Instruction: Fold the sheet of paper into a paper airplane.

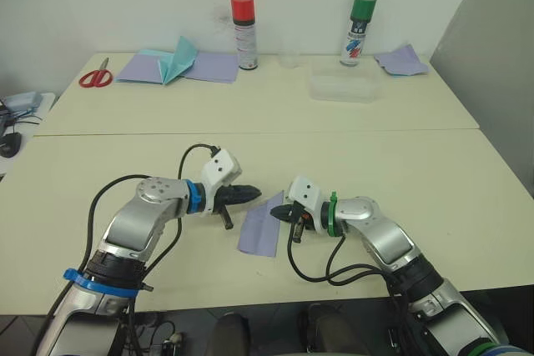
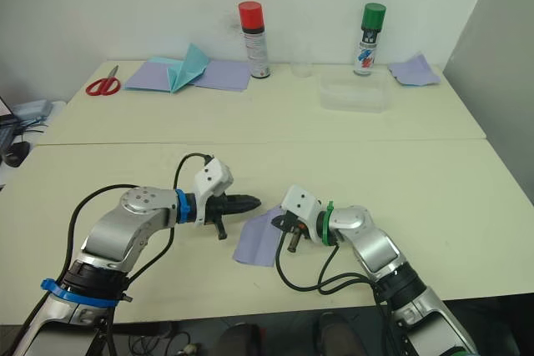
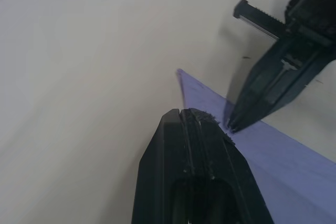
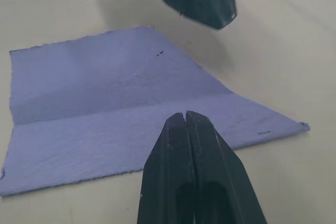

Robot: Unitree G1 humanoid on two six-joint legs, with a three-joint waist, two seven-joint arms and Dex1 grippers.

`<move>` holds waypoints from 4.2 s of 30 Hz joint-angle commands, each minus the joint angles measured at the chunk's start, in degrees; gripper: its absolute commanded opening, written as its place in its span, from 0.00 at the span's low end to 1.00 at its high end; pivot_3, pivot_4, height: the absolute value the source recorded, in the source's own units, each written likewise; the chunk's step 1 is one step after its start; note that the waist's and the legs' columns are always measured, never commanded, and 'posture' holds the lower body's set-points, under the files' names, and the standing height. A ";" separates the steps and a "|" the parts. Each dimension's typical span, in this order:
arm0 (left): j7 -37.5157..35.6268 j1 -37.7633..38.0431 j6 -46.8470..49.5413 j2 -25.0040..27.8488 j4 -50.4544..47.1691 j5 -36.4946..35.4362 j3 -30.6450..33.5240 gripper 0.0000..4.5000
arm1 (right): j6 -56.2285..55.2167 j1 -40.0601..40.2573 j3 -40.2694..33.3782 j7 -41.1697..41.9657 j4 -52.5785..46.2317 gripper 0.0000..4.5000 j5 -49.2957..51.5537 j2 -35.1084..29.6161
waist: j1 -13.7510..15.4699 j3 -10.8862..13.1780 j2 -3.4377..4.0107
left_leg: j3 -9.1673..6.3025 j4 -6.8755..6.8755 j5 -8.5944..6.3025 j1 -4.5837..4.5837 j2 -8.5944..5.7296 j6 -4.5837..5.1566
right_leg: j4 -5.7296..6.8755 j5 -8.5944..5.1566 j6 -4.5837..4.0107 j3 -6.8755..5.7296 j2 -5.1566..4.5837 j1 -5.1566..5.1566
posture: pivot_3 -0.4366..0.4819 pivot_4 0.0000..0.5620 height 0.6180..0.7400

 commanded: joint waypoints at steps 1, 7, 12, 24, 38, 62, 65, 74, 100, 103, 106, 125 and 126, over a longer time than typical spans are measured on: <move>-0.23 1.92 -4.07 0.98 -0.07 3.87 -3.05 0.00 | 1.45 0.88 0.10 -0.64 1.57 0.00 -1.42 -0.75 | 0.03 0.02 0.02 | 0.00 0.00 0.00 0.00 0.00 0.00 | 0.00 0.00 0.00 0.01 0.00 0.00 | 0.48 0.27 1.00; 1.83 2.57 -8.24 -0.59 4.06 7.89 -4.97 0.00 | 1.81 1.51 -0.17 -0.55 0.20 0.00 -1.32 -1.37 | 0.40 0.02 0.02 | 0.00 0.02 0.00 0.01 -0.03 0.00 | -0.01 0.02 0.03 0.01 -0.06 0.04 | 0.48 0.27 1.00; 1.84 3.19 -9.86 -1.55 5.20 9.20 -5.74 0.00 | 0.37 2.45 -3.32 1.99 -3.87 0.00 2.81 -1.56 | 0.72 0.02 0.02 | 0.02 0.04 0.00 0.01 -0.05 0.00 | -0.02 0.03 0.05 0.03 -0.10 0.05 | 0.48 0.27 1.00; 1.52 3.91 -9.88 -2.69 4.14 9.78 -6.84 0.00 | 3.37 5.47 -1.71 5.01 -7.23 0.00 5.21 -3.88 | 1.47 0.07 0.06 | -0.02 0.02 -0.01 -0.05 -0.08 0.00 | -0.06 0.00 0.00 -0.06 -0.09 0.03 | 0.48 0.27 1.00; 0.86 4.91 -9.95 -2.52 3.92 10.52 -6.72 0.00 | -2.30 -1.78 -5.62 -4.56 9.73 0.00 -0.24 -0.91 | 1.47 0.04 0.07 | 0.05 0.06 0.00 0.03 -0.10 0.00 | -0.05 0.04 0.08 0.00 -0.10 0.09 | 0.48 0.27 1.00; 0.55 5.19 -10.80 -2.13 5.60 11.18 -6.70 0.00 | -9.61 -2.96 -14.77 -8.36 10.81 0.00 3.82 4.41 | 1.45 0.07 0.18 | 0.06 0.03 0.00 -0.02 -0.08 0.00 | -0.03 0.04 0.07 0.02 -0.09 0.07 | 0.48 0.27 1.00; 0.54 5.09 -10.90 -2.10 5.75 11.27 -6.85 0.00 | -8.19 -1.75 -14.58 -4.56 7.20 0.00 6.07 3.77 | 1.45 0.07 0.19 | 0.07 0.04 0.00 -0.02 -0.09 0.00 | -0.03 0.04 0.07 0.03 -0.09 0.07 | 0.48 0.27 1.00; 0.97 4.86 -11.33 -2.14 6.09 11.75 -7.11 0.00 | -2.43 3.65 -9.10 2.79 -0.96 0.00 6.37 -0.79 | 1.47 0.07 0.20 | 0.08 0.04 0.00 -0.04 -0.10 0.00 | -0.04 0.03 0.05 0.04 -0.07 0.07 | 0.48 0.27 1.00; 1.12 4.17 -12.00 -2.34 7.23 12.06 -7.31 0.00 | -4.82 1.60 -11.66 -3.23 3.55 0.00 5.22 2.35 | 1.48 0.05 0.21 | 0.07 0.06 0.00 0.00 -0.10 0.00 | -0.03 0.05 0.08 0.03 -0.07 0.10 | 0.48 0.27 1.00; 1.13 4.24 -12.12 -2.39 7.31 12.03 -7.32 0.00 | -4.17 2.22 -9.90 -1.68 2.76 0.00 4.21 1.16 | 1.48 0.05 0.22 | 0.06 0.06 0.00 0.00 -0.10 0.00 | -0.03 0.05 0.08 0.02 -0.07 0.09 | 0.48 0.27 1.00; 1.19 4.29 -12.10 -2.47 7.27 12.00 -7.34 0.00 | -3.50 3.17 -7.44 -0.50 2.26 0.00 2.52 -0.32 | 1.48 0.05 0.22 | 0.06 0.06 0.00 0.00 -0.10 0.00 | -0.03 0.05 0.08 0.02 -0.07 0.09 | 0.48 0.27 1.00; 1.74 5.72 -10.51 -2.32 5.57 11.75 -7.20 0.00 | 8.89 8.83 0.49 12.97 -12.28 0.00 9.02 -8.26 | 1.49 -0.03 0.21 | 0.03 0.06 0.00 0.02 -0.10 0.00 | -0.03 0.03 0.05 -0.01 -0.08 0.10 | 0.48 0.27 1.00; 1.78 5.89 -10.34 -2.26 5.40 11.73 -7.17 0.00 | 9.51 8.91 0.76 13.63 -12.76 0.00 9.45 -8.60 | 1.49 -0.03 0.21 | 0.03 0.06 0.00 0.02 -0.10 0.00 | -0.03 0.02 0.04 -0.02 -0.08 0.10 | 0.48 0.27 1.00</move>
